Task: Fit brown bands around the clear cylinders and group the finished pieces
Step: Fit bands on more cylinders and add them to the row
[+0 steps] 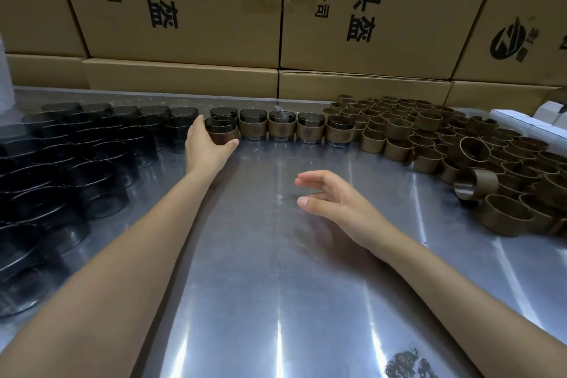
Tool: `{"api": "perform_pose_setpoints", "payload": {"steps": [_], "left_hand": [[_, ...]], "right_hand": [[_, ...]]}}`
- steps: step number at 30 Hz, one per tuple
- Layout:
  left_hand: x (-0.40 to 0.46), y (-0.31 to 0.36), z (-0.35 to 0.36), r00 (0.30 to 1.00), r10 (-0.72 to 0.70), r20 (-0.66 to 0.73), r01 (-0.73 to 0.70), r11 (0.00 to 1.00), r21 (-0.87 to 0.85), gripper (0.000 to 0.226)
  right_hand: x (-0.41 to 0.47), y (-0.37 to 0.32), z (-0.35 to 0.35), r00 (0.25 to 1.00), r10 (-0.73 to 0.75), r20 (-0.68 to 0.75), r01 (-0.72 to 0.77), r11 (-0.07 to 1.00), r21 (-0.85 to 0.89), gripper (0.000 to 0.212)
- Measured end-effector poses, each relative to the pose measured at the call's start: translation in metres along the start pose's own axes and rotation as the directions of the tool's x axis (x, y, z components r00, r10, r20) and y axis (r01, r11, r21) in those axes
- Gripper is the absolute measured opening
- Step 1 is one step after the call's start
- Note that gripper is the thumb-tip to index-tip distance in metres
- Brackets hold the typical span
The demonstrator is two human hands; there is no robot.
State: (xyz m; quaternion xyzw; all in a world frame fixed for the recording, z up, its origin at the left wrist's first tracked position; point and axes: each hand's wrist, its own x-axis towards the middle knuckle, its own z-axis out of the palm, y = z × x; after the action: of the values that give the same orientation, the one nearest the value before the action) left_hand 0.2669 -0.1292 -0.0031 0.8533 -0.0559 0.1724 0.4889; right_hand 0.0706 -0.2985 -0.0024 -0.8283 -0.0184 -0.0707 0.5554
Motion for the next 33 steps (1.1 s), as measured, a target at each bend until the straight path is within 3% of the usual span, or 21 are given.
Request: {"api": "perform_pose_setpoints", "payload": {"steps": [4, 9, 12, 23, 29, 33], "left_hand": [[-0.005, -0.002, -0.008, 0.936, 0.308, -0.169, -0.276, 0.942, 0.191, 0.062], [-0.002, -0.011, -0.014, 0.979, 0.160, -0.129, -0.092, 0.901, 0.424, 0.057], [-0.005, -0.012, -0.017, 0.978, 0.163, -0.130, -0.079, 0.867, 0.493, 0.051], [-0.079, 0.001, -0.041, 0.963, 0.234, -0.131, -0.163, 0.898, 0.409, 0.029], [-0.122, 0.025, -0.033, 0.950, 0.310, -0.024, -0.295, 0.922, 0.251, 0.018], [-0.139, 0.044, -0.019, 0.910, 0.405, 0.085, -0.414, 0.901, 0.131, 0.011]], "right_hand": [[0.000, 0.000, 0.000, 1.000, 0.002, 0.003, -0.002, 1.000, -0.010, 0.035], [-0.001, -0.001, -0.001, 1.000, -0.004, 0.003, 0.004, 1.000, -0.019, 0.034], [-0.001, -0.001, -0.001, 1.000, -0.009, 0.002, 0.009, 1.000, -0.026, 0.033], [-0.001, -0.001, -0.001, 1.000, -0.021, -0.003, 0.021, 0.999, -0.031, 0.032], [-0.001, -0.002, 0.005, 0.999, -0.033, -0.026, 0.032, 0.998, -0.055, 0.035], [0.000, 0.001, 0.007, 0.998, -0.037, -0.047, 0.033, 0.996, -0.081, 0.049]]}}
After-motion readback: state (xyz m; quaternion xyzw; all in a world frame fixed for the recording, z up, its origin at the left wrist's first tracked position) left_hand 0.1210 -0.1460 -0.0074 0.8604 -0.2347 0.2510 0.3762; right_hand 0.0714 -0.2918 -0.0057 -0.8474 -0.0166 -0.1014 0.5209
